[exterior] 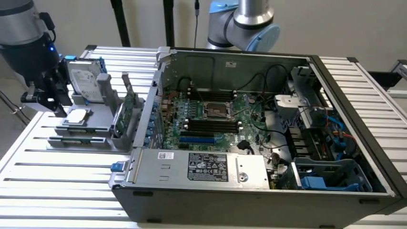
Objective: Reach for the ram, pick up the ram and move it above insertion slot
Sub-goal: 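Pick up the ram and move it above insertion slot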
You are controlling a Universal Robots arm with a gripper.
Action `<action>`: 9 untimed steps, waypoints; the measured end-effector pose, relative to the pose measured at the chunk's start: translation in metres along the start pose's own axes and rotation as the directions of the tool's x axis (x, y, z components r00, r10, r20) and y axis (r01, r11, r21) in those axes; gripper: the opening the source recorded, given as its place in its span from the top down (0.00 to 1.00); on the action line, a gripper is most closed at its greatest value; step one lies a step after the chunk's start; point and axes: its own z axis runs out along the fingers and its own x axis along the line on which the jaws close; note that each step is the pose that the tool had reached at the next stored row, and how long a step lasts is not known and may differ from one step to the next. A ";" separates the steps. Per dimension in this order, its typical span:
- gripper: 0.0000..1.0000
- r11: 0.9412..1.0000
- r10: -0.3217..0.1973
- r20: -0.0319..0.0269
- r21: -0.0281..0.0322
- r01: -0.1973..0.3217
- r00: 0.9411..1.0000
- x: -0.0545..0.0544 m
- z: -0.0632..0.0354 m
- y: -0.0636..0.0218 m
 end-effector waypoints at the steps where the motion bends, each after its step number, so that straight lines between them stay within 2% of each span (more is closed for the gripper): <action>1: 0.58 1.000 0.000 0.000 0.000 0.000 1.000 0.000 0.0018 -0.0005; 9: 0.58 1.000 0.000 0.000 0.000 0.000 1.000 0.001 0.0162 -0.0021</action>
